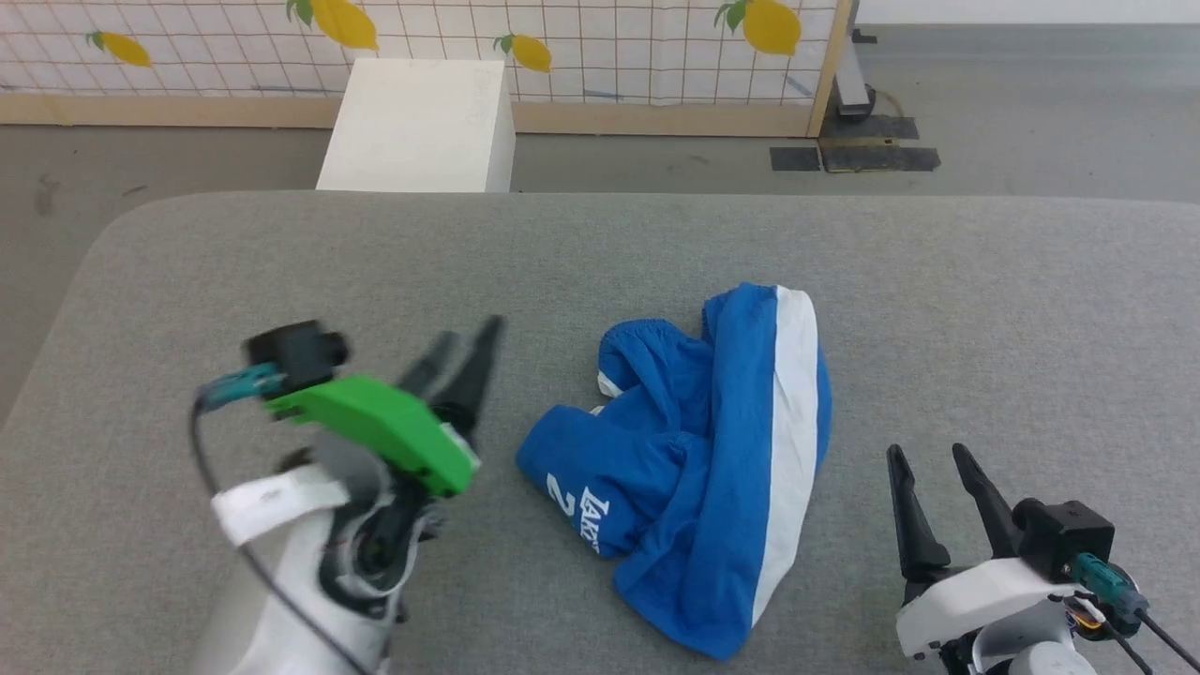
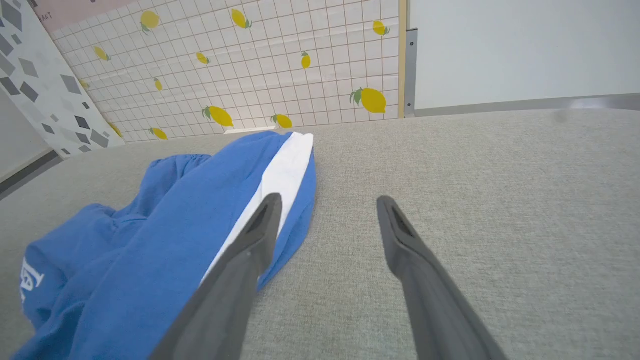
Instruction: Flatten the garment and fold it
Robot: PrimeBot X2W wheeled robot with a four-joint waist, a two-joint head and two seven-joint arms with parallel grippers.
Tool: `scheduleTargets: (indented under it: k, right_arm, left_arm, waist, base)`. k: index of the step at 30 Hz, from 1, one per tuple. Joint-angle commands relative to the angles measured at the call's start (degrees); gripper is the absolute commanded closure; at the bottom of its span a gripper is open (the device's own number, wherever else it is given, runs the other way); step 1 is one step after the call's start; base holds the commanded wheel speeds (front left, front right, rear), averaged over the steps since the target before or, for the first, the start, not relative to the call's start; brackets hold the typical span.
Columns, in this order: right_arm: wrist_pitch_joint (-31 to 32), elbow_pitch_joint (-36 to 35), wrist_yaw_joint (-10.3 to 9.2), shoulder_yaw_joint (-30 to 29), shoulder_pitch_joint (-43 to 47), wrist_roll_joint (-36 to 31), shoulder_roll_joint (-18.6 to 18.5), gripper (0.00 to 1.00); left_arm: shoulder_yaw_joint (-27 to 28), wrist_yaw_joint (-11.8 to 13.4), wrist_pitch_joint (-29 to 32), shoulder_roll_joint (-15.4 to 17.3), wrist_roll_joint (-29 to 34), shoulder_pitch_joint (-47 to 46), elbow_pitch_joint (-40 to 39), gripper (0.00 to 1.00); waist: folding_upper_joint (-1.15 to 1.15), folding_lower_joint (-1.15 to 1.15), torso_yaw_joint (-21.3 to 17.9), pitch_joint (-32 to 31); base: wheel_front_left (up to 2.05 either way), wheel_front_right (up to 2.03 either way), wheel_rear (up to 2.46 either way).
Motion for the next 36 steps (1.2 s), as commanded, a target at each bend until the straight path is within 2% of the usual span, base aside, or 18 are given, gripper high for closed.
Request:
scheduleTargets:
  k: [1,6,9,15,24,27,28,30,36]
  right_arm:
    - [-0.33,0.44,-0.09,-0.05,-1.09,0.52,-0.01,0.0]
    - [1.99,3.78,-0.09,-0.17,-4.35,2.21,-0.01,0.0]
    - [5.57,5.64,-0.09,-1.09,-8.34,1.79,-0.01,0.0]
    - [18.06,10.68,-0.09,-2.55,-20.8,-3.26,-0.01,0.0]
    - [38.38,21.44,-0.09,-5.11,-36.16,-15.85,-0.01,0.0]
    - [41.14,23.95,-0.09,-4.77,-37.08,-16.61,-0.01,0.0]
    - [41.86,24.52,-0.09,-5.01,-37.12,-16.43,-0.01,0.53]
    - [41.34,24.73,-0.09,-4.85,-37.27,-16.34,-0.01,1.0]
    - [33.73,20.53,-0.09,-7.39,-35.93,-12.76,-0.01,1.0]
  left_arm:
    - [0.85,0.56,-3.98,1.62,3.03,2.15,0.13,0.0]
    - [2.81,2.11,-21.1,3.94,12.74,6.86,1.38,0.0]
    - [2.84,2.33,-26.09,4.44,16.96,9.01,1.94,0.0]
    - [5.56,1.82,-27.43,2.52,23.28,11.19,-1.33,0.0]
    - [9.37,-3.4,-27.46,-2.29,29.11,9.89,-4.31,0.0]
    - [10.09,-4.49,-27.46,-3.09,30.05,9.24,-3.56,0.0]
    - [10.38,-4.7,-27.47,-3.28,30.25,9.18,-3.39,0.0]
    - [10.98,-5.07,-27.47,-3.63,30.75,9.18,-3.1,0.0]
    - [11.67,-5.9,-27.47,-4.26,31.81,9.58,-2.68,0.0]
  waist:
    - [0.0,0.0,0.25,-0.03]
    - [0.0,0.0,1.03,0.87]
    - [0.0,0.0,1.62,1.73]
    - [0.0,0.0,3.96,4.56]
    - [0.0,0.0,9.7,11.2]
    - [0.0,0.0,10.43,11.86]
    - [0.0,0.0,10.47,11.87]
    - [0.0,0.0,10.27,11.71]
    - [0.0,0.0,8.13,9.39]
  base:
    - [0.0,0.0,0.0]
    - [0.0,0.0,0.0]
    - [0.0,0.0,0.0]
    - [0.0,0.0,0.0]
    - [0.0,0.0,0.0]
    - [0.0,0.0,0.0]
    - [0.0,0.0,0.0]
    - [0.0,0.0,0.0]
    - [0.0,0.0,0.0]
